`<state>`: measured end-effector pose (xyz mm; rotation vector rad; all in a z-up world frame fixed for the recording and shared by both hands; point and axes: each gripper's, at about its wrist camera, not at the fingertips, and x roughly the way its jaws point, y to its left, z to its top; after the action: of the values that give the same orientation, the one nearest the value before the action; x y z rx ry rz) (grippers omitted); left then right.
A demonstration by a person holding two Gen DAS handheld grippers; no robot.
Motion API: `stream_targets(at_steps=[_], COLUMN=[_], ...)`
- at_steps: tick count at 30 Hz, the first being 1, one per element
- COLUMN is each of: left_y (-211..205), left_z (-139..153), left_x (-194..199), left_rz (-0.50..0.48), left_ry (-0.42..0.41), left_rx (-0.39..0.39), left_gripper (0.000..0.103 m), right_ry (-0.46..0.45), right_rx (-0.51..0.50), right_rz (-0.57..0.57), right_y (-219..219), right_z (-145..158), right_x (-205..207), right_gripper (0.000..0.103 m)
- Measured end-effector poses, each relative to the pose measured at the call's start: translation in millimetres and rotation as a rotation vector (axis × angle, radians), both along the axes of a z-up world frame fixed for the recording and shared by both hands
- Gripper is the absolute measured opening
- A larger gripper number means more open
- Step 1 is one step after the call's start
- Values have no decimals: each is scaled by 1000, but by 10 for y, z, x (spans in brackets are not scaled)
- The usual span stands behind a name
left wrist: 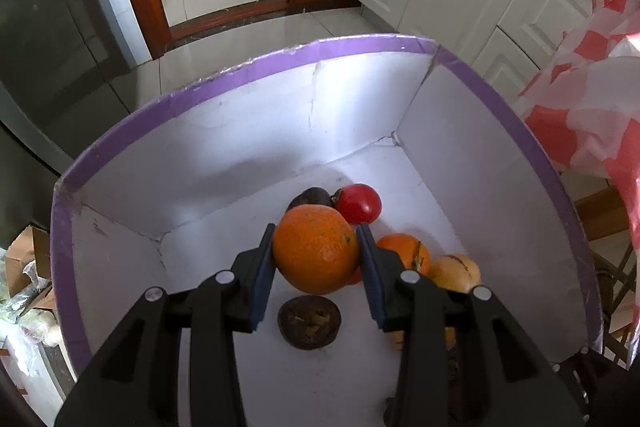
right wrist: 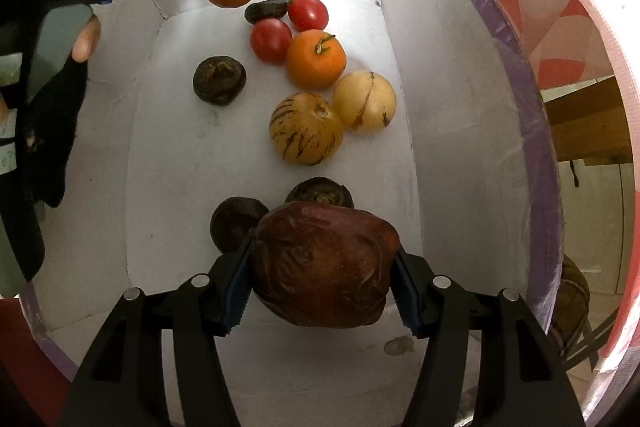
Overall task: Organize fruits
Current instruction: 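Open both tools to drop the apple and orange into the box, then move both open tools back over the last fruits on the table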
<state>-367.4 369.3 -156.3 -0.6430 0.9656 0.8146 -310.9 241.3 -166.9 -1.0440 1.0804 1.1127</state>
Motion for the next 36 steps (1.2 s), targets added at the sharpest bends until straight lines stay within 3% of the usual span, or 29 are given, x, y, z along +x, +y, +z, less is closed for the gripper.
stream_targets(at_steps=[5, 9, 13, 15, 17, 19, 21, 22, 24, 27, 29, 33, 36], left_y=[25, 16, 36, 52, 68, 33, -72, -174, -426, -808, -1181, -1857, -2354], left_z=[-8, 15, 55, 178, 475, 870, 1254, 1477, 1845, 2186, 2395, 2564, 2594], left_x=[-9, 2, 8, 13, 38, 80, 127, 171, 318, 591, 890, 1513, 2171], left_rz=[5, 12, 28, 40, 42, 48, 54, 51, 3, -117, -256, -473, -627], left_ry=[6, 6, 8, 9, 9, 6, -18, -44, -116, -220, -301, -389, -446], left_rx=[-6, 13, 32, 67, 169, 322, 472, 549, 628, 636, 615, 565, 493], left_gripper=[43, 71, 80, 81, 82, 90, 101, 101, 101, 101, 101, 101, 101], right_ry=[-2, -3, -13, -16, -25, -61, -129, -146, -208, -320, -409, -541, -547], right_rx=[-13, -10, 60, 155, 283, 396, 523, 555, 688, 827, 894, 902, 869], right_rz=[-5, 15, 56, 112, 175, 208, 196, 180, 97, -35, -138, -378, -584], right_y=[-4, 16, -3, -70, -176, -304, -493, -550, -817, -1217, -1557, -2236, -2692], right_z=[-34, -34, 133, 356, 675, 997, 1411, 1519, 1945, 2355, 2574, 2730, 2747], right_x=[-5, -23, -93, -182, -269, -326, -283, -258, -70, 170, 397, 1060, 1679], right_gripper=[61, 65, 70, 72, 74, 76, 78, 78, 83, 88, 88, 88, 88])
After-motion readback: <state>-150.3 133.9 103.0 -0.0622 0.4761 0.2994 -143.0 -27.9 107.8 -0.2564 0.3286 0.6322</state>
